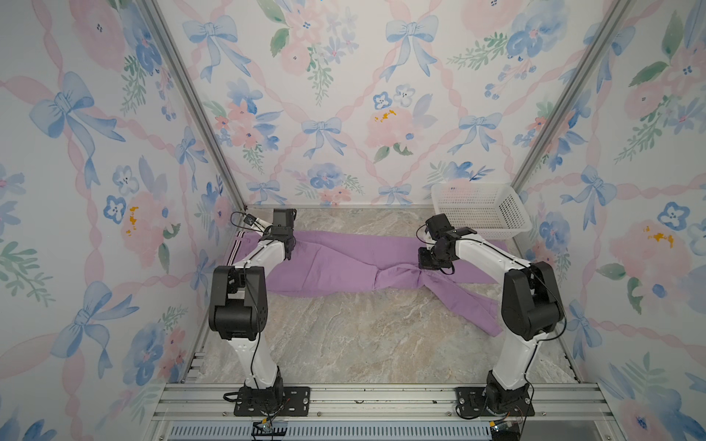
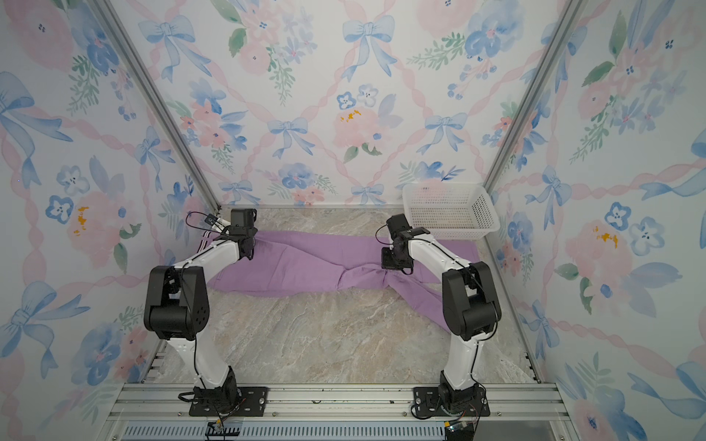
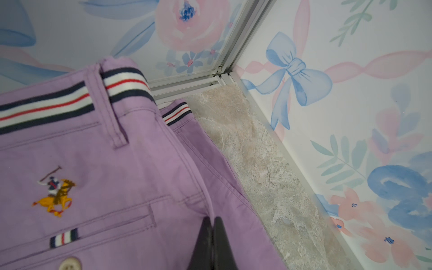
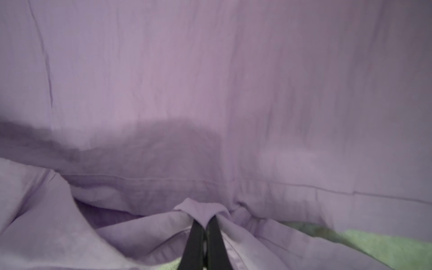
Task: Roll up the long pants
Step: Fold the long pant at the center of the board.
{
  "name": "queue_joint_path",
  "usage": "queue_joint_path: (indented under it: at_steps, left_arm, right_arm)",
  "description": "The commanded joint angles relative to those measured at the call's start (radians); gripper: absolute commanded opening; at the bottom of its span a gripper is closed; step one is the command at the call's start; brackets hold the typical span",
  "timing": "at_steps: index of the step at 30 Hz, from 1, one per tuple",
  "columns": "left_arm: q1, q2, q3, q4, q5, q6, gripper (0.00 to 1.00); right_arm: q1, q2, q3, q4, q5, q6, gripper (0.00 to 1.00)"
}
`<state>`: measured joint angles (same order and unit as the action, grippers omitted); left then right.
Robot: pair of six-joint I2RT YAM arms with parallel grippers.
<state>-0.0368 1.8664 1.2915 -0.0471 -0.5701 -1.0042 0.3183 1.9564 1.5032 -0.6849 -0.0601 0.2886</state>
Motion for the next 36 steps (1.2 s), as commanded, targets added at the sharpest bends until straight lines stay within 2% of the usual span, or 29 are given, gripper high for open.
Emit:
queue_joint_path:
  at_steps: [1,5,12,20,27,36]
  left_arm:
    - [-0.003,0.042,0.056,0.003,-0.035,0.035,0.00]
    - [-0.001,0.062,0.084,0.002,-0.059,0.047,0.00]
    - [0.007,0.083,0.116,0.004,-0.111,0.070,0.00]
    - [0.015,0.235,0.233,-0.001,-0.125,0.108,0.00]
    - [0.017,0.276,0.259,-0.005,-0.186,0.107,0.00]
    - [0.032,0.260,0.257,-0.006,-0.234,0.105,0.00]
  right_arm:
    - [-0.016,0.096,0.129,-0.009,-0.047,-0.057,0.00]
    - [-0.019,0.169,0.230,-0.022,-0.065,-0.064,0.00]
    - [-0.047,0.226,0.307,-0.037,-0.073,-0.081,0.00]
    - [-0.071,0.314,0.377,-0.039,-0.090,-0.099,0.00]
    - [-0.073,0.347,0.389,-0.008,-0.085,-0.110,0.00]
    - [-0.079,0.319,0.357,0.034,-0.080,-0.116,0.00]
